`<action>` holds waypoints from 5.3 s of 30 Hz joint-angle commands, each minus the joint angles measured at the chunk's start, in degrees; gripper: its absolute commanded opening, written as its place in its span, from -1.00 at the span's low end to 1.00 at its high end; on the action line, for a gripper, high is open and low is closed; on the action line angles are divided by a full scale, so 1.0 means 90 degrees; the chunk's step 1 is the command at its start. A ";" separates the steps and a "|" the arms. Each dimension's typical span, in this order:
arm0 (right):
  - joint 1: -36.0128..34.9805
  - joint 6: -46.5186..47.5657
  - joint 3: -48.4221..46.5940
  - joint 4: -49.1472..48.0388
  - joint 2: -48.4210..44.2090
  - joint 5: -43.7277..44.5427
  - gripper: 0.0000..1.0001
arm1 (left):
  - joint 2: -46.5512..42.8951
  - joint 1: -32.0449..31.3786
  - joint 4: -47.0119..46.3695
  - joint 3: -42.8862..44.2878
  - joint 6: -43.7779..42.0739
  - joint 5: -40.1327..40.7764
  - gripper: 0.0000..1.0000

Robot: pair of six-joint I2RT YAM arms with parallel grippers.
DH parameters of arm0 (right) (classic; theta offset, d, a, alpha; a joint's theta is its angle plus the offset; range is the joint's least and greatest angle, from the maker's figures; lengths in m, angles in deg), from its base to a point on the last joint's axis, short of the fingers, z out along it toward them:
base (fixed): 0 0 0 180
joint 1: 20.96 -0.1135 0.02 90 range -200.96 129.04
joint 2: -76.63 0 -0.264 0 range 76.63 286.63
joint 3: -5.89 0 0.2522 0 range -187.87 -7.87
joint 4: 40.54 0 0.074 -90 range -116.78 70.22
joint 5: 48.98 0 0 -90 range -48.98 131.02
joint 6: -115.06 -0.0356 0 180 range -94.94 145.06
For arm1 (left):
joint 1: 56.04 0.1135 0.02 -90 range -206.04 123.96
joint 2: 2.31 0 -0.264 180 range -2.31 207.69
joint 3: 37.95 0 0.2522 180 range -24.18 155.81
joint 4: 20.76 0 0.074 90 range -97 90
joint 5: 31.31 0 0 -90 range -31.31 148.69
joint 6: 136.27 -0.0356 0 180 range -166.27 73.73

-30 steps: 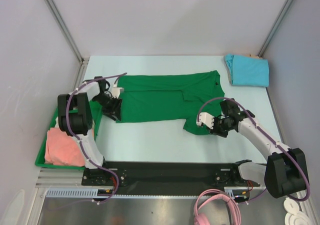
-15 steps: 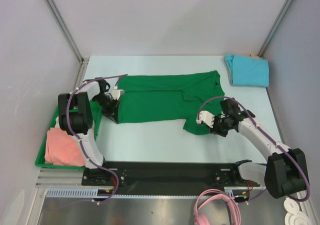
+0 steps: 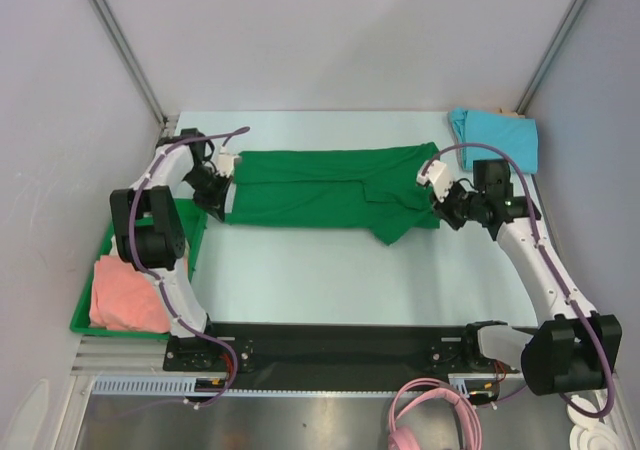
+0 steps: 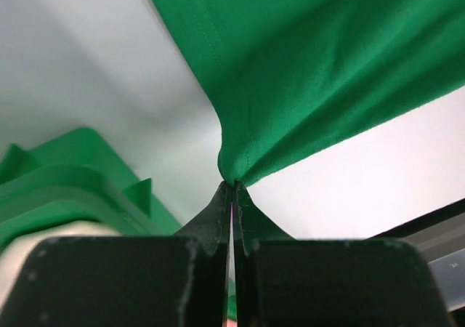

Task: Fold and stack the t-shirts
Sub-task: Fold the tshirt

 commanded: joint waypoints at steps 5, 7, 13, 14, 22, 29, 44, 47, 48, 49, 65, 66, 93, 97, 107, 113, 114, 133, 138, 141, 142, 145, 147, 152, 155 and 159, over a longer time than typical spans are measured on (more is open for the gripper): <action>0.0122 -0.0537 -0.0916 -0.0328 0.0104 -0.0244 -1.00 | 0.0005 -0.0013 0.0703 0.1149 -0.0289 -0.0085 -0.99; 0.0113 -0.0576 -0.1034 -0.0357 0.0153 -0.0273 -1.00 | 0.0112 -0.0188 0.0860 0.1257 -0.0397 -0.0105 -0.99; 0.0113 -0.0771 -0.1317 -0.0435 0.0270 -0.0332 -1.00 | 0.0122 -0.0423 0.0920 0.1335 -0.0368 -0.0330 -0.99; 0.0122 -0.0781 -0.1347 -0.0435 0.0289 -0.0312 -1.00 | 0.0123 -0.0433 0.0900 0.1384 -0.0329 -0.0349 -0.99; 0.0259 -0.0888 -0.1591 -0.0542 0.0436 -0.0234 -1.00 | 0.0531 -0.0433 0.1143 0.2370 -0.0319 -0.0427 -0.99; 0.0337 -0.0898 -0.1835 -0.0777 0.0836 -0.0175 -1.00 | 0.1060 -0.0443 0.1271 0.3044 -0.0270 -0.0477 -0.99; 0.0376 -0.0732 -0.3338 -0.1089 0.2974 -0.0136 -1.00 | 0.2318 -0.0374 0.1300 0.4693 -0.0153 0.0060 -1.00; 0.0376 -0.0810 -0.3922 -0.1294 0.3781 -0.0136 -1.00 | 0.2914 -0.0336 0.1495 0.5737 -0.0085 0.0363 -0.99; 0.0367 -0.0859 -0.4176 -0.1304 0.4018 -0.0155 -1.00 | 0.3051 -0.0316 0.1505 0.6223 -0.0046 0.0421 -1.00; 0.0376 -0.0888 -0.4411 -0.1295 0.4233 -0.0146 -1.00 | 0.3236 -0.0297 0.1476 0.6412 0.0022 0.0577 -0.99; -0.0258 -0.1484 -0.4227 -0.0478 0.4526 -0.0506 0.04 | 0.2573 -0.0462 0.1192 0.5380 0.0179 0.0090 0.03; -0.0287 -0.1484 -0.4325 -0.0349 0.4702 -0.0585 0.03 | 0.2661 -0.0462 0.1231 0.5359 0.0189 0.0051 0.03; -0.0698 -0.0801 -0.5801 0.0532 0.6608 -0.0078 0.11 | 0.3424 -0.0462 0.1437 0.4920 0.0120 -0.0154 -0.17; -0.0717 -0.0781 -0.5673 0.0386 0.6647 0.0166 0.10 | 0.3394 -0.0462 0.1437 0.4900 0.0120 -0.0144 -0.18; -0.0747 -0.0527 -0.5556 0.0453 0.6735 0.0420 0.05 | 0.3375 -0.0462 0.1417 0.4881 0.0140 -0.0135 -0.18; -0.0805 -0.0508 -0.5459 0.0415 0.6706 0.0508 -0.02 | 0.3384 -0.0462 0.1407 0.4891 0.0150 -0.0154 -0.18; -0.0805 -0.0508 -0.5439 0.0405 0.6706 0.0528 -0.06 | 0.3384 -0.0462 0.1407 0.4900 0.0150 -0.0154 -0.19; -0.1040 -0.0215 -0.5799 0.0248 0.6637 0.0938 -0.94 | 0.3414 -0.0462 0.1407 0.4910 0.0140 -0.0193 -0.20; -0.1098 -0.0215 -0.5985 0.0229 0.6696 0.0967 -1.00 | 0.3394 -0.0462 0.1417 0.4910 0.0150 -0.0203 -0.20; -0.1088 -0.0224 -0.6064 0.0171 0.6696 0.1035 -1.00 | 0.3375 -0.0462 0.1417 0.4910 0.0140 -0.0193 -0.21; -0.1098 -0.0215 -0.6083 0.0170 0.6725 0.1045 -1.00 | 0.3375 -0.0462 0.1407 0.4910 0.0140 -0.0184 -0.21; -0.1098 -0.0214 -0.6113 0.0229 0.6706 0.1104 -0.93 | 0.3394 -0.0462 0.1398 0.4910 0.0130 -0.0164 -0.21; -0.1098 -0.0205 -0.5938 0.0278 0.6628 0.1143 -0.59 | 0.3394 -0.0462 0.1398 0.4910 0.0120 -0.0164 -0.20; -0.1088 -0.0059 -0.5283 0.0326 0.6257 0.0939 -0.46 | 0.3433 -0.0462 0.1388 0.4930 0.0120 -0.0193 -0.19; -0.1088 -0.0088 -0.5107 0.0288 0.6217 0.0919 -0.45 | 0.3453 -0.0462 0.1388 0.4939 0.0120 -0.0193 -0.20; -0.1108 -0.0058 -0.5272 0.0297 0.6421 0.0987 -0.38 | 0.3443 -0.0462 0.1388 0.4959 0.0130 -0.0193 -0.20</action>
